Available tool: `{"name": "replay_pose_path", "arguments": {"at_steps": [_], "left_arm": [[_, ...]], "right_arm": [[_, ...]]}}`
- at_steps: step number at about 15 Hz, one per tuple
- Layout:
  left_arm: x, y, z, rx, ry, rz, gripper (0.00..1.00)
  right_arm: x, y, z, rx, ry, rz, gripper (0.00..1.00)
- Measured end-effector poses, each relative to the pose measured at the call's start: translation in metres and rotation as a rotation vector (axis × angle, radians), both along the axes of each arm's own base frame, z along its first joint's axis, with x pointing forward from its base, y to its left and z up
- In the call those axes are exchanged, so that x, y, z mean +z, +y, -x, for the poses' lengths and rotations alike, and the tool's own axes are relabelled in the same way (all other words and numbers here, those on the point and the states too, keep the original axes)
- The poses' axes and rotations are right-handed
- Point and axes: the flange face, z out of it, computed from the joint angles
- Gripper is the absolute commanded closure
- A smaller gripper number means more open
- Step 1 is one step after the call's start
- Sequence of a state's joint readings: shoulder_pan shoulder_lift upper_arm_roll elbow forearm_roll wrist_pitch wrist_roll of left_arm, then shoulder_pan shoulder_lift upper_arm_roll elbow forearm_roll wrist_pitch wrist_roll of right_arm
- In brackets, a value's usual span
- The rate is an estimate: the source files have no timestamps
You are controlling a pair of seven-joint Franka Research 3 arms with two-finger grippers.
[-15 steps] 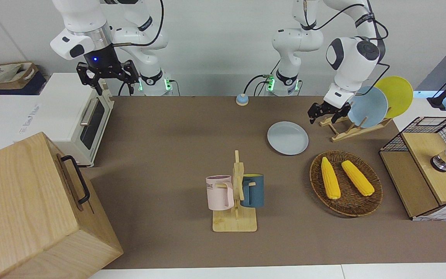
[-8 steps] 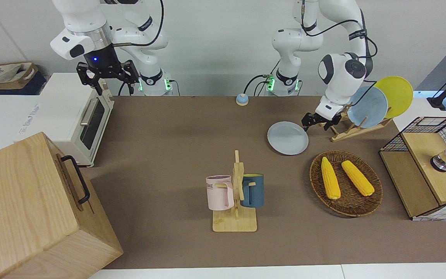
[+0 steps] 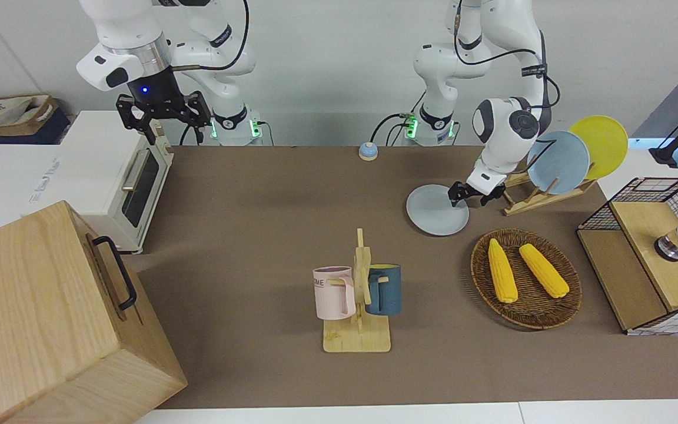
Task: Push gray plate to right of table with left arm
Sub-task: 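Move the left gripper toward the gray plate's edge nearest the arm, then push the gray plate with the left gripper away from the basket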
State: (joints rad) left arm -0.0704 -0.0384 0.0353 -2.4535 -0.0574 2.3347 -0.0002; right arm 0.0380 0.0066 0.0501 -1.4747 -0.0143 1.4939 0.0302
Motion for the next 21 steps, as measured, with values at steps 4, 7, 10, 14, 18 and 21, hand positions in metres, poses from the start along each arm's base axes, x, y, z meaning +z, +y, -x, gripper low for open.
{"name": "replay_pose_path", "arguments": {"at_steps": [4, 7, 10, 14, 18, 21], "left_arm": [[-0.0046, -0.0031, -0.0004, -0.003, 0.003, -0.001, 0.92], [-0.0056, -0.0031, -0.0005, 0.000, 0.005, 0.002, 1.00], [-0.0065, -0.0019, -0.0013, 0.007, 0.001, 0.005, 1.00], [-0.0044, -0.0022, -0.0016, 0.011, -0.003, 0.009, 1.00], [-0.0037, -0.0023, -0.0017, 0.014, -0.005, 0.012, 1.00], [-0.0037, -0.0024, -0.0018, 0.033, -0.005, 0.028, 1.00]], "right_arm": [[0.0000, 0.0000, 0.0000, 0.000, 0.000, 0.000, 0.017], [0.0000, 0.0000, 0.0000, 0.000, 0.000, 0.000, 0.017], [0.0000, 0.0000, 0.0000, 0.000, 0.000, 0.000, 0.017], [0.0000, 0.0000, 0.0000, 0.000, 0.000, 0.000, 0.017], [0.0000, 0.0000, 0.0000, 0.000, 0.000, 0.000, 0.017], [0.0000, 0.0000, 0.0000, 0.000, 0.000, 0.000, 0.017]]}}
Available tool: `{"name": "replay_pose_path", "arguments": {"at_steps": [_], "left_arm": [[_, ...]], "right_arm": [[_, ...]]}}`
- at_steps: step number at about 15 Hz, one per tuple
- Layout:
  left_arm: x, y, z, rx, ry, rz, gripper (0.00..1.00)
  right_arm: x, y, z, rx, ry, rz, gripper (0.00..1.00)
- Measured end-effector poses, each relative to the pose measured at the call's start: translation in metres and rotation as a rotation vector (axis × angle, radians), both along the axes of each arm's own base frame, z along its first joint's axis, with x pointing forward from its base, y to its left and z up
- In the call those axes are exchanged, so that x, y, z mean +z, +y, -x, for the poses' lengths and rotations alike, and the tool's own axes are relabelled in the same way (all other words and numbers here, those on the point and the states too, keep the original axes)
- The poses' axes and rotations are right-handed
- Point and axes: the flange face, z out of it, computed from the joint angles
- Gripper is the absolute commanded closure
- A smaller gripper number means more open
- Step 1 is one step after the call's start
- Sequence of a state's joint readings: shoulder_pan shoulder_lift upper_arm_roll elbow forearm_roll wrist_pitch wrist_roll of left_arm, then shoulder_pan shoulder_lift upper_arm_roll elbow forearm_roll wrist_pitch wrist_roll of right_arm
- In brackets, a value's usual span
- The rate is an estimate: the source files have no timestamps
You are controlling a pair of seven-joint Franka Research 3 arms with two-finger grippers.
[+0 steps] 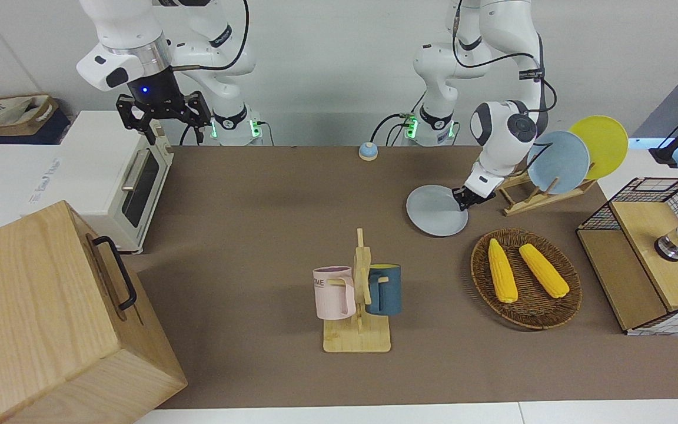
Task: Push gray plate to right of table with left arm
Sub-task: 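Push the gray plate with the left gripper away from the basket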
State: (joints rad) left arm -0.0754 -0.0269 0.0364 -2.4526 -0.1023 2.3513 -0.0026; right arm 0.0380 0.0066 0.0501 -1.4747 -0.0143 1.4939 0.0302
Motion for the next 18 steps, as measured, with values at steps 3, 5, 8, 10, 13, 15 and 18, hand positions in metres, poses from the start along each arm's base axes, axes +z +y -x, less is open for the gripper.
{"name": "replay_pose_path", "arguments": {"at_steps": [3, 5, 8, 10, 13, 15, 18], "left_arm": [[0.000, -0.013, 0.000, 0.020, 0.001, 0.025, 1.00], [0.000, -0.030, 0.001, 0.039, 0.002, 0.024, 1.00], [0.001, -0.057, 0.004, 0.061, 0.004, 0.020, 1.00], [0.001, -0.074, 0.007, 0.072, 0.006, 0.017, 1.00], [0.001, -0.093, 0.010, 0.075, 0.009, 0.016, 1.00], [0.002, -0.106, 0.012, 0.077, 0.011, 0.025, 1.00], [0.004, -0.133, 0.017, 0.083, 0.014, 0.032, 1.00]], "right_arm": [[0.000, 0.000, 0.000, 0.000, 0.000, 0.000, 0.017], [0.000, 0.000, 0.000, 0.000, 0.000, 0.000, 0.017], [0.000, 0.000, 0.000, 0.000, 0.000, 0.000, 0.017], [0.000, 0.000, 0.000, 0.000, 0.000, 0.000, 0.017], [0.000, 0.000, 0.000, 0.000, 0.000, 0.000, 0.017], [0.000, 0.000, 0.000, 0.000, 0.000, 0.000, 0.017], [0.000, 0.000, 0.000, 0.000, 0.000, 0.000, 0.017]]}}
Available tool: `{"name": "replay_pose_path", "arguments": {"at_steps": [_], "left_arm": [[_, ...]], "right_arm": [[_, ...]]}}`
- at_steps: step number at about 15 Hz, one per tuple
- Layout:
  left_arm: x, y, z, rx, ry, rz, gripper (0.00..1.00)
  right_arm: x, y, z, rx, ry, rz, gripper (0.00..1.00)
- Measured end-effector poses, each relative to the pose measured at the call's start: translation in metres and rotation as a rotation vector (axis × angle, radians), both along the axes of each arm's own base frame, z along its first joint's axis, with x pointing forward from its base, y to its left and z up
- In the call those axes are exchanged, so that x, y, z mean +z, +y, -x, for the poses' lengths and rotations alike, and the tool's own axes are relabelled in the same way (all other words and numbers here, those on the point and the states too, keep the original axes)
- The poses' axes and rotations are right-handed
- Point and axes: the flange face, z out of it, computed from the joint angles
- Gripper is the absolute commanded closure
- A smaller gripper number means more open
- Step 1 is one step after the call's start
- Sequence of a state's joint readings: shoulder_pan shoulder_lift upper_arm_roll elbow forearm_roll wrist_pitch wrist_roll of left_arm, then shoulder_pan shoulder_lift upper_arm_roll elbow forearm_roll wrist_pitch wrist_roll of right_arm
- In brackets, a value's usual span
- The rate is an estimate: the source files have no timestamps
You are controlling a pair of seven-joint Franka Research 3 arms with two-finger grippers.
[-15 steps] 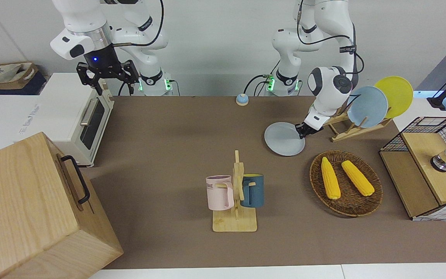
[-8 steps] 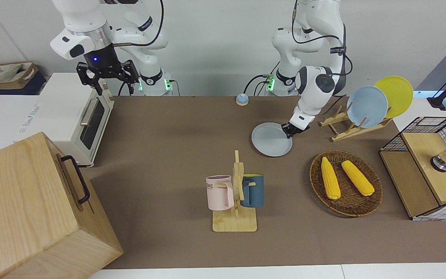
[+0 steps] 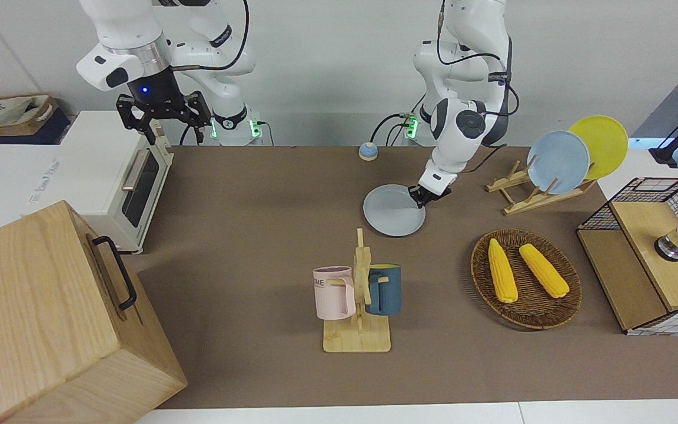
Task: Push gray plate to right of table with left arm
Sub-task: 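Push the gray plate with the left gripper away from the basket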
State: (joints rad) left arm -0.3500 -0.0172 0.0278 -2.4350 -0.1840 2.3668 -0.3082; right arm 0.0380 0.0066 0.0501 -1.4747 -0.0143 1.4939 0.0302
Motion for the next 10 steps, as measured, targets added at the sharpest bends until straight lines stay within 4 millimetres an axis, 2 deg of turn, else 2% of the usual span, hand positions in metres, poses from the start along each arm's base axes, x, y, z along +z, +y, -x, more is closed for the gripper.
{"name": "replay_pose_path", "arguments": {"at_steps": [10], "left_arm": [[-0.003, -0.114, 0.013, 0.079, -0.004, 0.031, 1.00]], "right_arm": [[0.000, 0.000, 0.000, 0.000, 0.000, 0.000, 0.017]]}}
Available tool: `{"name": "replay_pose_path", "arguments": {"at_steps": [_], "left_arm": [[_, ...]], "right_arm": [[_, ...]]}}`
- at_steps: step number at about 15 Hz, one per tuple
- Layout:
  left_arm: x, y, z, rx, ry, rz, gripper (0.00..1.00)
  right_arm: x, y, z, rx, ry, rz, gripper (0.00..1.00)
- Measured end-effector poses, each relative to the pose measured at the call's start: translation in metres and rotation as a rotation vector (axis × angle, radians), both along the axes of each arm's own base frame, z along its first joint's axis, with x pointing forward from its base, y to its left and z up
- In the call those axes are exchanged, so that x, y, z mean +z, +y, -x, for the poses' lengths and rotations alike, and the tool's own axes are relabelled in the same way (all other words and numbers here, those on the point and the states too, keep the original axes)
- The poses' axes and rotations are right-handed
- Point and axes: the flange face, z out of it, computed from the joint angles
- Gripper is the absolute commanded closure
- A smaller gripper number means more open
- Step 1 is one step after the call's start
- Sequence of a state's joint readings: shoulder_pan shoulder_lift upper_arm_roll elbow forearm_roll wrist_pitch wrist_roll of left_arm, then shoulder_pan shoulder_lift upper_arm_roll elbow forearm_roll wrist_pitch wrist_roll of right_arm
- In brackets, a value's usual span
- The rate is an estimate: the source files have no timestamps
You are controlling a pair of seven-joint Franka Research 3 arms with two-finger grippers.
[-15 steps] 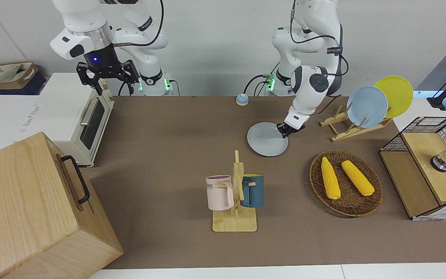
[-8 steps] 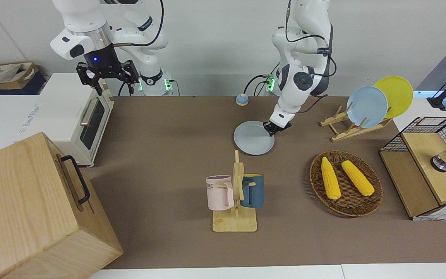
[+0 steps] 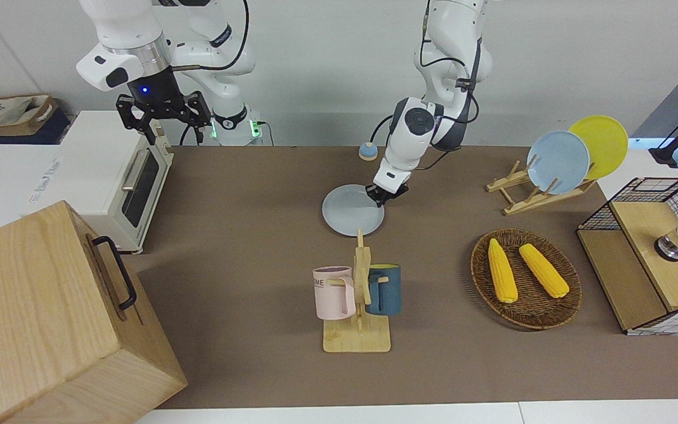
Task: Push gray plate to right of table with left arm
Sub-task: 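Push the gray plate with the left gripper away from the basket, then keep pushing the gray plate with the left gripper toward the toaster oven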
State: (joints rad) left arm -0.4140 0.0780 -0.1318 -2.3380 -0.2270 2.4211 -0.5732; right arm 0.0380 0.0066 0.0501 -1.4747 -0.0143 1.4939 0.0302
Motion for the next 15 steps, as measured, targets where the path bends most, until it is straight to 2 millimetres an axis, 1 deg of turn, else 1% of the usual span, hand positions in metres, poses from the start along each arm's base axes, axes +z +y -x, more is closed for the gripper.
{"name": "replay_pose_path", "arguments": {"at_steps": [3, 7, 12, 15], "left_arm": [[-0.001, -0.028, 0.004, 0.027, -0.003, 0.012, 1.00], [0.001, -0.054, 0.013, 0.055, -0.003, 0.025, 1.00], [0.002, -0.094, 0.022, 0.090, 0.009, 0.038, 1.00], [0.000, -0.110, 0.025, 0.103, 0.013, 0.045, 1.00]], "right_arm": [[0.000, 0.000, 0.000, 0.000, 0.000, 0.000, 0.017], [0.000, 0.000, 0.000, 0.000, 0.000, 0.000, 0.017], [0.000, 0.000, 0.000, 0.000, 0.000, 0.000, 0.017], [0.000, 0.000, 0.000, 0.000, 0.000, 0.000, 0.017]]}}
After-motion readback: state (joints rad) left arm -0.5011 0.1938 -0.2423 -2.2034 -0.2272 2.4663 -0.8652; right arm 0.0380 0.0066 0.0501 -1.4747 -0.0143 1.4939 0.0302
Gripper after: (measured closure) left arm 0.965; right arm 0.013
